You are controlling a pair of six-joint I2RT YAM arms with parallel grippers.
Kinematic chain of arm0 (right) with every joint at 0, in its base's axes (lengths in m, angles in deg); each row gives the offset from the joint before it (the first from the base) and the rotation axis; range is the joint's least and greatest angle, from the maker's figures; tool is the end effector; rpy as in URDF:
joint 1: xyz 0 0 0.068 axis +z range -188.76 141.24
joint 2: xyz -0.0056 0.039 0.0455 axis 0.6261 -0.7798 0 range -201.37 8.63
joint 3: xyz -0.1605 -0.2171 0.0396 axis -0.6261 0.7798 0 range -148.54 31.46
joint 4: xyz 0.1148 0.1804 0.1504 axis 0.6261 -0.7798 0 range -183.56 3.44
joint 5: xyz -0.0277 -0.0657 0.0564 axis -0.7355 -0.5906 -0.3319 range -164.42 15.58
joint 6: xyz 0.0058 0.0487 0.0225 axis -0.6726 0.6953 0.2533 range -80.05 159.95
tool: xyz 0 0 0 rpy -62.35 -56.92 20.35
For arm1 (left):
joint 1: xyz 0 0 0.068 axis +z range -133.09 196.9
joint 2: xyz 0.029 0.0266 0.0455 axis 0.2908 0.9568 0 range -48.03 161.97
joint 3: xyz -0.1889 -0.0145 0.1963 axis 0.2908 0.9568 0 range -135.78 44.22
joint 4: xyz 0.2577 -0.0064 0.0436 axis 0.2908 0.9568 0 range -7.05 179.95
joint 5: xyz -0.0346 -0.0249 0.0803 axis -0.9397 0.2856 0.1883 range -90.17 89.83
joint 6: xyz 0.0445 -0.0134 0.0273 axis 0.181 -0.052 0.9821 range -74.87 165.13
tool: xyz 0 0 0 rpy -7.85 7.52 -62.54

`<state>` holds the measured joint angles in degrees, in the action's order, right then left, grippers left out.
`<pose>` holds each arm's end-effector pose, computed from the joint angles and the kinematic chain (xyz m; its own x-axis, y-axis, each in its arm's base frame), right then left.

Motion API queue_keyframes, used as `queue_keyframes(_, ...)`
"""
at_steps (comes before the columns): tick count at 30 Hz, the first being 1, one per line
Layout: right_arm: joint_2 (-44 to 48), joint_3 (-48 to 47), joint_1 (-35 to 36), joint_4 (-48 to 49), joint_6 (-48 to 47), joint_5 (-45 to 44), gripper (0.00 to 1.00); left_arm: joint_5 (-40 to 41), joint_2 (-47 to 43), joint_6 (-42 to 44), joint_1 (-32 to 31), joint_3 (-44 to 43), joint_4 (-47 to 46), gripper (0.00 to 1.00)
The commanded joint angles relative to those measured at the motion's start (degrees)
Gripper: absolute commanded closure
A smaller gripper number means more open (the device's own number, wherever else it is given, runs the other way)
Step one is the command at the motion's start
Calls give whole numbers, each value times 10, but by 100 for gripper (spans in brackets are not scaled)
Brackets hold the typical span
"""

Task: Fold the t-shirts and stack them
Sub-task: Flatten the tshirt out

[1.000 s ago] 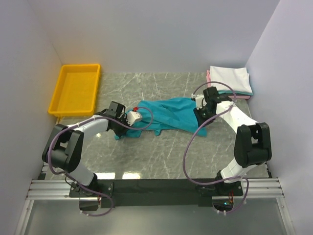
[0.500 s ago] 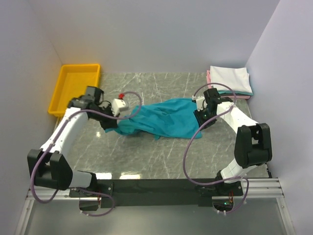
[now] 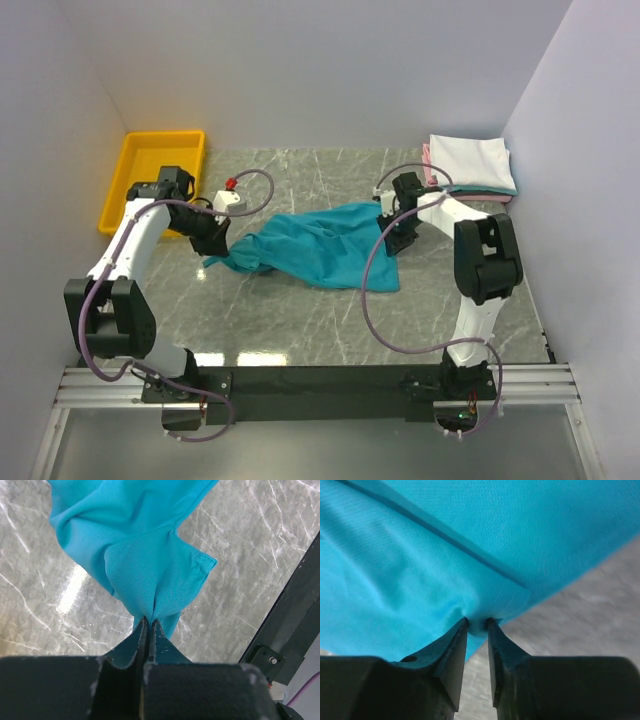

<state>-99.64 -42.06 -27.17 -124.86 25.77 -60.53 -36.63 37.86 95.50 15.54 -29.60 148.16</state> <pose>0.3607 0.0827 0.1700 -0.8440 -0.4158 -0.3388 -0.4851 0.8613 0.1513 0.2753 -0.0277 0.2842 -0.5065 0.6316 -0.5870 0.8467 0.4929 -0.2002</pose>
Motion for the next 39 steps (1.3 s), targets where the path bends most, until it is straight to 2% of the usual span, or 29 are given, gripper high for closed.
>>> queue_keyframes(1,-28,-42,17,19,10,-31,72,-33,-13,22,8,-28,26,99)
queue_keyframes(2,-46,-50,17,18,12,-40,82,-33,-17,24,9,-31,37,99)
queue_keyframes(4,-55,-56,17,18,9,-55,92,-35,-23,26,13,-37,46,99)
queue_keyframes(5,-55,-55,17,21,9,-56,100,-35,-32,29,13,-38,47,99)
queue_keyframes(11,27,-25,1,11,12,-46,100,-26,-63,54,30,-25,74,99)
queue_keyframes(15,156,-27,-18,-29,8,-5,100,-19,-93,78,32,-4,90,99)
queue_keyframes(17,183,-31,-21,-45,6,3,100,-13,-107,89,32,14,86,99)
queue_keyframes(21,144,-58,-21,-54,4,-2,100,-9,-97,100,32,33,69,99)
queue_keyframes(25,35,-124,-21,-42,5,-16,100,5,-67,115,32,15,68,99)
queue_keyframes(30,53,-142,-22,-38,-1,-15,100,29,-86,141,32,28,58,99)
queue_keyframes(34,133,-100,-22,-74,-17,3,100,25,-105,153,32,52,64,99)
queue_keyframes(37,237,2,-21,-106,-31,19,100,32,-139,178,32,80,66,99)
queue_keyframes(39,284,32,-21,-120,-50,45,100,35,-154,185,32,94,62,99)
